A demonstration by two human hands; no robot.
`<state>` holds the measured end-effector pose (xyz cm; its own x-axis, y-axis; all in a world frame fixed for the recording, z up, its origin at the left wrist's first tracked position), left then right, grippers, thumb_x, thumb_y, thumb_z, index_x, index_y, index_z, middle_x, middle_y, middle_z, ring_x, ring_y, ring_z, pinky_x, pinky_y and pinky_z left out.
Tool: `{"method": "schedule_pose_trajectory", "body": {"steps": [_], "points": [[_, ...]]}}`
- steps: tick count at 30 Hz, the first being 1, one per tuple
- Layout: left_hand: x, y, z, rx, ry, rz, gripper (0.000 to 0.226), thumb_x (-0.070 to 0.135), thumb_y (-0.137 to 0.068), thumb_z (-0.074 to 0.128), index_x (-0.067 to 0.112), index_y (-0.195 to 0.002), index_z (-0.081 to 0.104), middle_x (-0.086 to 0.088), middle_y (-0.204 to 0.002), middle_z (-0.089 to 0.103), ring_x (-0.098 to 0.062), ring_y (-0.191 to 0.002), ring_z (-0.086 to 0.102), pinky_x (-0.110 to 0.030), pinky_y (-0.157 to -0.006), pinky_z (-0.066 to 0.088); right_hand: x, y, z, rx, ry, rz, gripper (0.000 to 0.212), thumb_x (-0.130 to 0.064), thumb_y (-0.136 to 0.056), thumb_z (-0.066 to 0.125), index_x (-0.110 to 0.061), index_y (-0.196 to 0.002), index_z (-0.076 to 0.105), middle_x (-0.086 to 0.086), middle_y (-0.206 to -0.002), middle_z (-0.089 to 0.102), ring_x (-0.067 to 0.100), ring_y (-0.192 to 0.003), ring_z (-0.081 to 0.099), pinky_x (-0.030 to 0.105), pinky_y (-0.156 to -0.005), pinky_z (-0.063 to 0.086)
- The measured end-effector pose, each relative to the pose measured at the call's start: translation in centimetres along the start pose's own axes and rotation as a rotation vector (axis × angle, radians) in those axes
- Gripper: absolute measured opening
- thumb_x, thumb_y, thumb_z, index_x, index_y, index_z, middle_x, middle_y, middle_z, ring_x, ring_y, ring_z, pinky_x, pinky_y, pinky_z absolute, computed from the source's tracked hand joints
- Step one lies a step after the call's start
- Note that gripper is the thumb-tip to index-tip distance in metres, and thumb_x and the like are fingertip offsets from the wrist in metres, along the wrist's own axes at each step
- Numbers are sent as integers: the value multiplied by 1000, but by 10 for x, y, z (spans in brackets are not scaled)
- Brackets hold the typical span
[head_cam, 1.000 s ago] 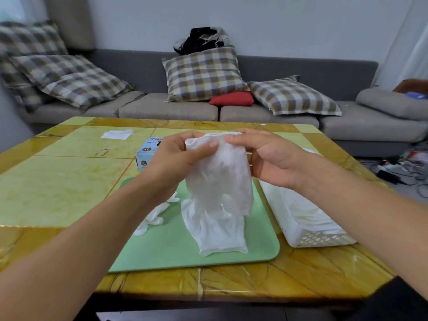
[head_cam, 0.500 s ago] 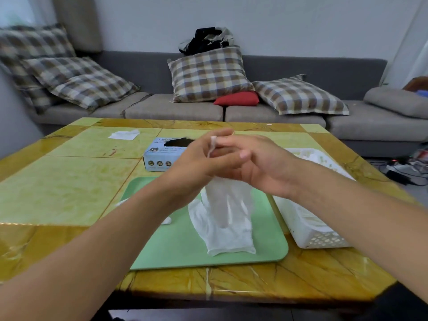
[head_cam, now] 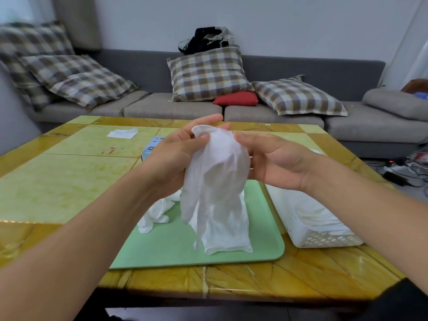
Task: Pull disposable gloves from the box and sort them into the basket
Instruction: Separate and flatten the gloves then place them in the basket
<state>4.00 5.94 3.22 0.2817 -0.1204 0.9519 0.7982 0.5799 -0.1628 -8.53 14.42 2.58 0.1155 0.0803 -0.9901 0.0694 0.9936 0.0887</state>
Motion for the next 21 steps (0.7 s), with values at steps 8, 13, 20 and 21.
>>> {"method": "schedule_pose_trajectory", "body": {"steps": [8,13,20,21], "points": [[-1,5,-19,-47,-318,-84,41,19,-88,67,13,-129,63,-8,-119,73,-24,-108,71,-36,-88,59,1,1,-2,12,-36,57,23,-11,-94,61,-4,-115,69,15,-113,71,24,-97,68,35,-87,58],[-10,1,-34,-5,-384,-160,36,13,-83,73,12,-119,69,-9,-105,77,-20,-90,73,-26,-71,61,14,-2,-7,3,-40,151,41,-19,-93,62,-3,-131,64,9,-107,72,20,-89,68,32,-79,59],[-34,-34,-58,198,-522,-328,24,9,-89,74,8,-113,72,-13,-111,75,-20,-86,72,-27,-71,61,34,-39,-27,315,98,197,20,-11,-94,67,-7,-114,67,11,-108,72,18,-78,67,30,-73,59],[-26,-41,-57,238,-519,-218,20,9,-89,74,9,-109,72,-15,-110,75,-22,-88,71,-30,-74,59,25,-44,-30,366,111,96,20,-11,-94,68,-6,-113,68,14,-110,72,19,-80,68,31,-74,58]]}}
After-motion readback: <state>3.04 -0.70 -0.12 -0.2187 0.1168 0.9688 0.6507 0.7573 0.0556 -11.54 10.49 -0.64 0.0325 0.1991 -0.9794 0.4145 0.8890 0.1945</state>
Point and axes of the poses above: each hand's wrist, its own y-axis away from the middle knuckle, its own z-axis out of the palm, x = y × z, the point moved 6 cm from there along -y, towards the middle knuckle
